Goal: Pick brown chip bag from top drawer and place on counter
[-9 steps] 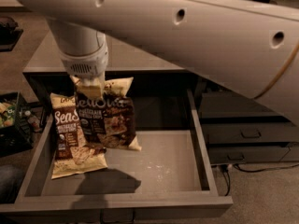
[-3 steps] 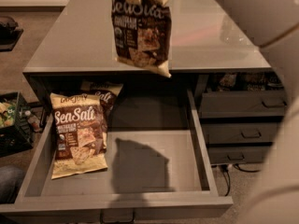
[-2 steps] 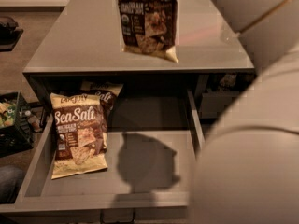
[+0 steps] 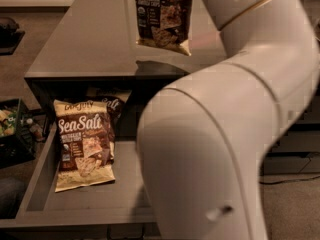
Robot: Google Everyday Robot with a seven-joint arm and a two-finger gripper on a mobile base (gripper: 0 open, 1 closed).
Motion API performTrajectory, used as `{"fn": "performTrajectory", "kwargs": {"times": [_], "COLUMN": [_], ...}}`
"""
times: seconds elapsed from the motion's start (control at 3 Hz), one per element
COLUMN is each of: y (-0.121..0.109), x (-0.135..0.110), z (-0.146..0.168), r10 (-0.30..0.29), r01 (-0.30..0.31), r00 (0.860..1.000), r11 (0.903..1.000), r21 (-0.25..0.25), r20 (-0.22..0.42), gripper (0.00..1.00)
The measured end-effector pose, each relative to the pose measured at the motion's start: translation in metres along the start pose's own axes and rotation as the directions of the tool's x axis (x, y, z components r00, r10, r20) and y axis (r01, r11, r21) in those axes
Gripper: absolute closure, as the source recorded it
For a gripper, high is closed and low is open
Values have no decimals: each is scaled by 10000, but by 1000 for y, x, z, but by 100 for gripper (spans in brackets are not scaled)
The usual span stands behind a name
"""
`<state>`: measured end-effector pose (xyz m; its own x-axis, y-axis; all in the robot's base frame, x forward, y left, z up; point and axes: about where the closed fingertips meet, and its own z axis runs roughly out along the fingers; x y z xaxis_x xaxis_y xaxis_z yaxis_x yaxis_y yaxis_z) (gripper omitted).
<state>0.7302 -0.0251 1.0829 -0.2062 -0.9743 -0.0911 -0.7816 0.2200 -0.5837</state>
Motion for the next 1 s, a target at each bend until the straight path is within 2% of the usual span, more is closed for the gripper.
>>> {"fn": "performTrajectory", "kwargs": {"times": [0.33,1.0], "y": [-13,-19], "x": [1,1], "z": [25,60], "r10": [45,-85], "r01": [-45,86], "r00": [9999,9998], "r11": [10000,10000], "r21": [7,-25], "r20": [128,197], "gripper": [100,100]}}
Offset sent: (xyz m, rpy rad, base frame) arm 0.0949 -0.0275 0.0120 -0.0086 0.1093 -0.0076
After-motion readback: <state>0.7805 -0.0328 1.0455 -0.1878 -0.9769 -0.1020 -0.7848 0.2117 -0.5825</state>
